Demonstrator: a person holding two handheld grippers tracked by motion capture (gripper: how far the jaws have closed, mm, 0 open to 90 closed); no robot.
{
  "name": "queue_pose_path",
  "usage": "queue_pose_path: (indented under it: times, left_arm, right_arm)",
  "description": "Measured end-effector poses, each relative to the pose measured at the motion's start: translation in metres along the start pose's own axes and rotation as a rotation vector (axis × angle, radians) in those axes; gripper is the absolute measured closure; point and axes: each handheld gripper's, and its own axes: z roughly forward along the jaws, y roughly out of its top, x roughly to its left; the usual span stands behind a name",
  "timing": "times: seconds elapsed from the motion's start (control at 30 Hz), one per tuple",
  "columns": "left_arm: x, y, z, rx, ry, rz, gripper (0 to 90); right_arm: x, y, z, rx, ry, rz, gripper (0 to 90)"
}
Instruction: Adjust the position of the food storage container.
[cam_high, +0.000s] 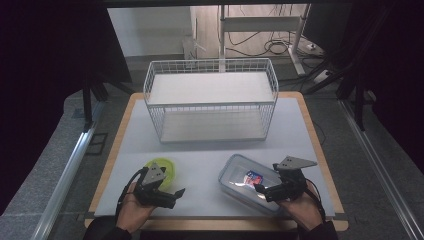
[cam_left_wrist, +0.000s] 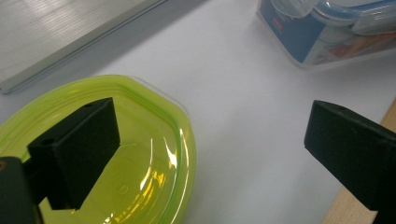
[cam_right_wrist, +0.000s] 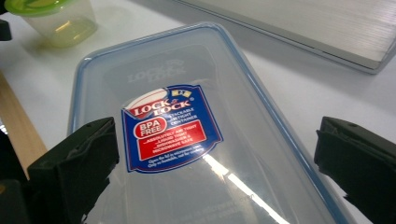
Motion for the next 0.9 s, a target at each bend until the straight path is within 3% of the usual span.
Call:
queue_pose_path:
  times: [0.13,0.33,0.6,0.77,0.9]
  left_arm:
    - [-0.001,0.000,-0.001,-0.021,-0.013,0.004,3.3]
    - [-0.001,0.000,-0.003,-0.032,0.005,0.016,7.6]
    - [0.004,0.000,-0.005,-0.028,-0.006,-0.019,11.5]
    - [0.006,0.003,-0.010,-0.058,-0.028,-0.029,22.5]
    - [0.009,0.005,-0.014,-0.087,-0.055,-0.053,41.3]
  right_arm:
    - [-0.001,0.000,0.000,-0.007,0.003,0.010,1.2]
    - [-0.001,0.000,0.000,0.000,-0.020,-0.004,3.9]
    - [-0.001,0.000,0.000,-0.005,-0.022,0.004,4.4]
    - [0.000,0.000,0.001,0.000,-0.030,0.001,5.1]
    - [0.000,0.001,0.000,-0.009,-0.035,0.004,5.6]
